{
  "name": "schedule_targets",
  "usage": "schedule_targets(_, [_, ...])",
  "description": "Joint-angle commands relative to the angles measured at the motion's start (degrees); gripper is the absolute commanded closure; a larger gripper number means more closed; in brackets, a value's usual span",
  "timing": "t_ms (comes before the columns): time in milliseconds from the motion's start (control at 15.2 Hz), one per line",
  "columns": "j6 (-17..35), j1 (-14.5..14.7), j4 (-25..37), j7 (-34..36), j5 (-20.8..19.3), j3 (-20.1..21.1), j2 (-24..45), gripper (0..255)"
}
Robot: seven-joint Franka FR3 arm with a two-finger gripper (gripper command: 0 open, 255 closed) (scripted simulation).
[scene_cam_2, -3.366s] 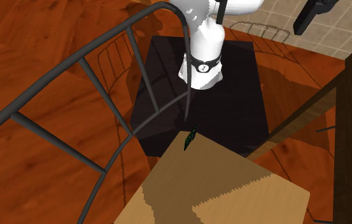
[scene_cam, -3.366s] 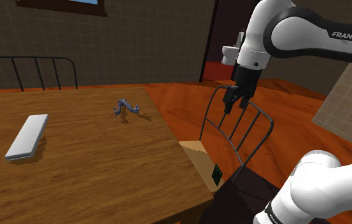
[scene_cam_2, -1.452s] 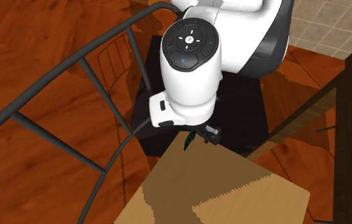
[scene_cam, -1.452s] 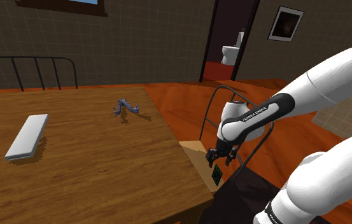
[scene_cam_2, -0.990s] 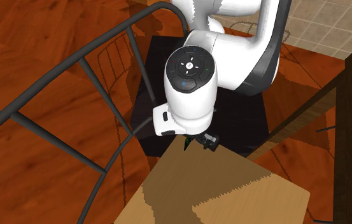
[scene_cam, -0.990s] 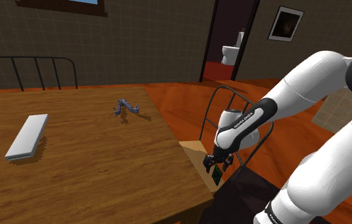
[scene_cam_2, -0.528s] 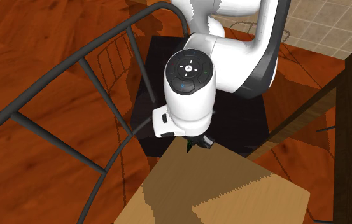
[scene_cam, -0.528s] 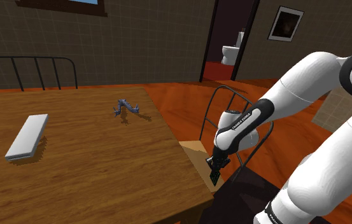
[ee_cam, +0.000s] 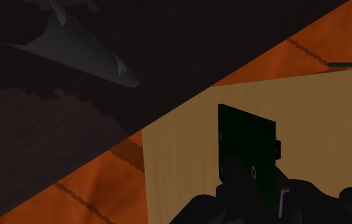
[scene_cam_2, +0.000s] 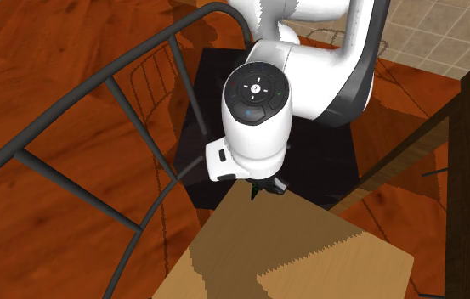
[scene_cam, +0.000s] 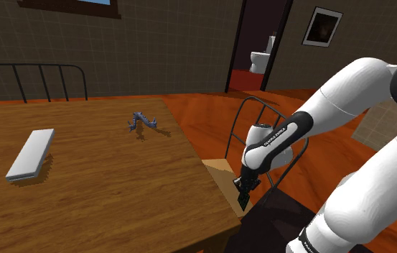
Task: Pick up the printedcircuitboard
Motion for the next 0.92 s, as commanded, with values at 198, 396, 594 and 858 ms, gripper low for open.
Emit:
schedule_targets(198, [-6.7,-1.8,-0.6,1.5,-1.7,-0.3,-6.5,255])
schedule_targets(396, [-10.4,-2.3,-0.3,2.1,-2.4,0.0,-9.9,255])
schedule_targets(594, [-14.1,-2.7,0.2,2.6,-2.9,0.2,-13.1,255])
schedule_targets(858, [-16.7,-2.9,0.7,2.9,-3.2,0.3,-15.3,255])
